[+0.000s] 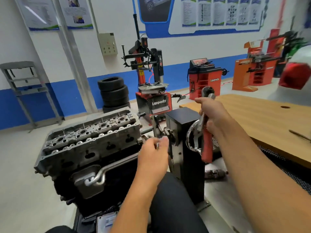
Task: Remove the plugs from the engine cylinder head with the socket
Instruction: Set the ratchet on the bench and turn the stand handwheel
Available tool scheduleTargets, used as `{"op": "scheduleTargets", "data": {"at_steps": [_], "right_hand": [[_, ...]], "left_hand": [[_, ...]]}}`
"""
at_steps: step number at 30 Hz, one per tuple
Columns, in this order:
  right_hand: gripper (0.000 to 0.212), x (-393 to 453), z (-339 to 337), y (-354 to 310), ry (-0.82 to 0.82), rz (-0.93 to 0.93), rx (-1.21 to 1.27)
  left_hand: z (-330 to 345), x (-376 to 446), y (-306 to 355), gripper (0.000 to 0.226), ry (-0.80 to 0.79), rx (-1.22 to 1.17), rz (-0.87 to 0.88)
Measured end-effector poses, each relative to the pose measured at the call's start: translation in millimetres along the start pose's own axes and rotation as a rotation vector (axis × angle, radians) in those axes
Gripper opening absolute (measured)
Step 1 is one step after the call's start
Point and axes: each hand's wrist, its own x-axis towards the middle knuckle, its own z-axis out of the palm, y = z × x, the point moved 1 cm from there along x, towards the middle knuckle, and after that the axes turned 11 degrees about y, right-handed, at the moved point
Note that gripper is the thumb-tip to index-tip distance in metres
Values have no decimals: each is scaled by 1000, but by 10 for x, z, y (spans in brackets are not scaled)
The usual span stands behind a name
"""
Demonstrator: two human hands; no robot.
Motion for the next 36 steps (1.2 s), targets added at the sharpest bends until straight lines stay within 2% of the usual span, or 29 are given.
{"op": "scheduleTargets", "data": {"at_steps": [2, 6, 8, 9, 12, 14, 16, 18, 20, 22, 24, 27, 30, 32, 34, 36], "right_hand": [[30, 50, -163, 161, -77, 55, -45], [43, 142, -652, 317, -210, 141, -39], [50, 267, -991, 252, -171, 127, -34], [54, 355, -1167, 196, -124, 111, -50], [61, 597, -1769, 59, 45, 122, -67], [61, 706, -2165, 42, 101, 183, -47], [52, 803, -2586, 84, 177, 201, -31], [36, 887, -3043, 156, 280, 158, 23], [30, 974, -3573, 240, 473, 85, 8], [21, 1007, -4088, 299, 705, 31, -51], [11, 1017, -4464, 351, 830, 28, -119], [23, 1058, -4783, 414, 890, 29, -209], [36, 1077, -4943, 452, 965, -84, -341], [35, 1065, -4986, 480, 1000, -167, -503], [27, 1054, -4997, 547, 1000, -228, -510], [30, 1064, -5004, 614, 1015, -262, -406]], "left_hand": [[393, 185, 245, 28, -75, -87, -31], [1386, 274, 528, 64, -360, -51, 15], [1881, 196, 543, 84, -524, -125, -61], [2119, 159, 528, 85, -578, -165, -96], [2798, -48, 501, 52, -724, -234, -166], [3195, -269, 498, 28, -828, -207, -135], [3537, -520, 521, 20, -908, -193, -146], [3829, -760, 542, 16, -928, -236, -236], [4091, -962, 571, 10, -899, -279, -327], [4358, -1108, 621, 9, -914, -266, -352], [4621, -1245, 717, 14, -975, -211, -334], [4994, -1503, 881, 28, -1037, -37, -208], [5271, -1768, 876, 49, -982, 126, 10], [5372, -1895, 814, 53, -934, 214, 144], [5420, -1976, 794, 59, -915, 236, 224], [5441, -1993, 826, 55, -913, 208, 215]]}}
